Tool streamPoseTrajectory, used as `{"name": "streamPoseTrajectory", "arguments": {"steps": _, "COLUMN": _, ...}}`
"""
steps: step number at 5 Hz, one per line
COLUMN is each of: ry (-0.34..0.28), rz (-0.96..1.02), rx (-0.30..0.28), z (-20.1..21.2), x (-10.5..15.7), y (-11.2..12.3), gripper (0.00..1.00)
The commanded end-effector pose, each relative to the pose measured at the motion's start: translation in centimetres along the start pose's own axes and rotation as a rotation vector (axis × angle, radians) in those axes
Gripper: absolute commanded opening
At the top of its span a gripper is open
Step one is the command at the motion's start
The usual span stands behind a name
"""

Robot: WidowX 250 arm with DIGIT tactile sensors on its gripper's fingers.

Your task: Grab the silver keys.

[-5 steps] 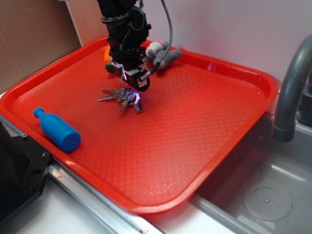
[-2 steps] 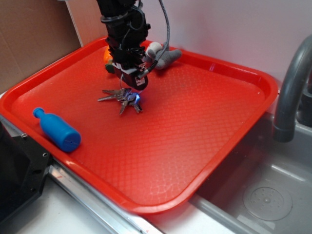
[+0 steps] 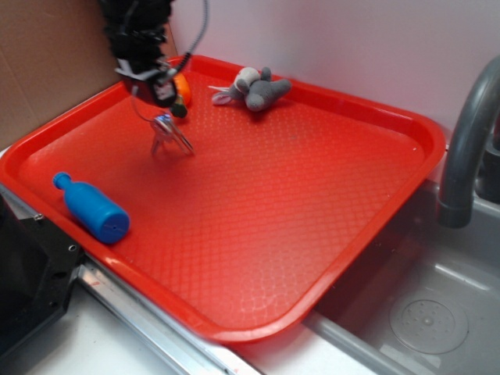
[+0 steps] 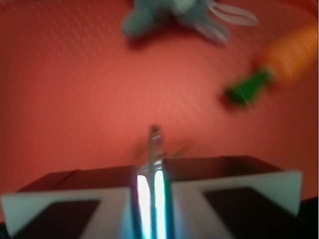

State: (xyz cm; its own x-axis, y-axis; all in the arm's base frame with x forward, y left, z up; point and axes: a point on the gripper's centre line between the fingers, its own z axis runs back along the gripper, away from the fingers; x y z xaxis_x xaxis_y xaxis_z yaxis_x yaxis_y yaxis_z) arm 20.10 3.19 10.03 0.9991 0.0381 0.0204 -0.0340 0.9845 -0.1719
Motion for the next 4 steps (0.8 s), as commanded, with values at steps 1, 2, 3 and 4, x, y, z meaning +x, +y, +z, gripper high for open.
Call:
{"name": "streamPoseTrajectory", "arguments": {"steps": 1, "ry": -0.015, "rz": 0.232, "rx": 0.068, "z": 6.7, "x": -1.8, "y": -2.1, "gripper": 0.00}}
{"name": "streamPoseTrajectory", "arguments": {"steps": 2, "ry": -0.018, "rz": 0.261, "rx": 0.079, "z": 8.8, "x": -0.9, "y": -3.9, "gripper": 0.00}}
{"name": "streamPoseTrajectory", "arguments": {"steps": 3, "ry": -0.072, "rz": 0.251, "rx": 0.111, "z": 10.2, "x": -0.8, "y": -4.9, "gripper": 0.00}}
{"name": "streamPoseTrajectory", "arguments": {"steps": 4, "ry": -0.066, "rz": 0.275, "rx": 0.097, "z": 9.7, "x": -0.5, "y": -4.5, "gripper": 0.00}}
